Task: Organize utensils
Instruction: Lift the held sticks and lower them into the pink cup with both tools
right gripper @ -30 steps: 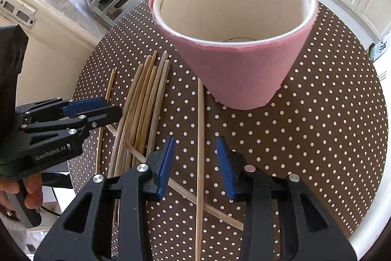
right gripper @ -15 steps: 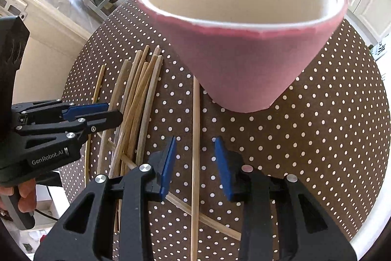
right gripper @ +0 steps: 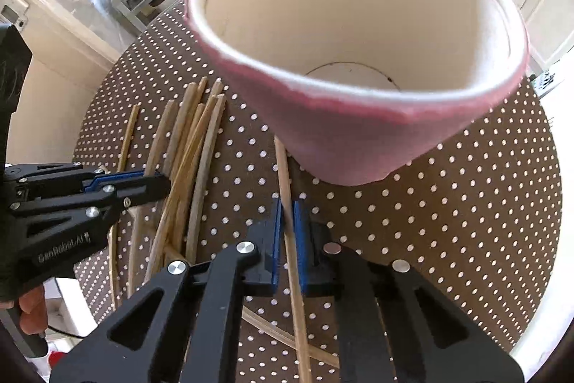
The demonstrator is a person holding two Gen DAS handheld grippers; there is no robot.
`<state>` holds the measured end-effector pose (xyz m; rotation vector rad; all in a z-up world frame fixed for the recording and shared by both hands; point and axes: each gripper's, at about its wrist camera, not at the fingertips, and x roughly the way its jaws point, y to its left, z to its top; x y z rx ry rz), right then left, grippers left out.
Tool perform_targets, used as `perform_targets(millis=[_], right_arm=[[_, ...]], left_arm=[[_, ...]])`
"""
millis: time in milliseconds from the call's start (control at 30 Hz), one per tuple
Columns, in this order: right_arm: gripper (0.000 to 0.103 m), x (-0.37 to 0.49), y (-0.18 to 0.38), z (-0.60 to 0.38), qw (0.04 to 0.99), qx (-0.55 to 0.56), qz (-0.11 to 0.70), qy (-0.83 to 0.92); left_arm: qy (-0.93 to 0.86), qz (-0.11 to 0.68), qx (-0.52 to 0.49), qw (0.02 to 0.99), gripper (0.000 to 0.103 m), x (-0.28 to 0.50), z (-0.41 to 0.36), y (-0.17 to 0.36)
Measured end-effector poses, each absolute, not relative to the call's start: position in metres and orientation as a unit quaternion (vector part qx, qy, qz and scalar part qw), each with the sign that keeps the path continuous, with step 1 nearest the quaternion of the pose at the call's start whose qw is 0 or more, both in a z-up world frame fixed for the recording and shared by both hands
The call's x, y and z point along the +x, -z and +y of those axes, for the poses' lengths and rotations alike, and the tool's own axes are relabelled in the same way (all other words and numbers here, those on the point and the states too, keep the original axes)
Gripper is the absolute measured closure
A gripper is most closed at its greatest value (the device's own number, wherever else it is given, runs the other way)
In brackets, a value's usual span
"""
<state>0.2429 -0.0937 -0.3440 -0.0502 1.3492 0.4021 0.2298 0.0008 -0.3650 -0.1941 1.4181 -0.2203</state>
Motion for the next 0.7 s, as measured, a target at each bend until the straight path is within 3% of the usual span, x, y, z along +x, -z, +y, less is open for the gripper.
perform_targets(millis=[367, 700], right_arm=[[0.098, 0.224, 0.321, -0.087, 0.759, 0.028, 0.610, -0.228], [0.098, 0.197, 0.248, -0.077, 0.798, 0.085, 0.519, -0.296]], left_arm=[[0.105, 0.614, -0.078, 0.778, 0.096, 0.201, 0.015, 0.311], [0.105, 0.560, -0.083, 0.818, 0.096, 0.161, 0.028, 0.247]])
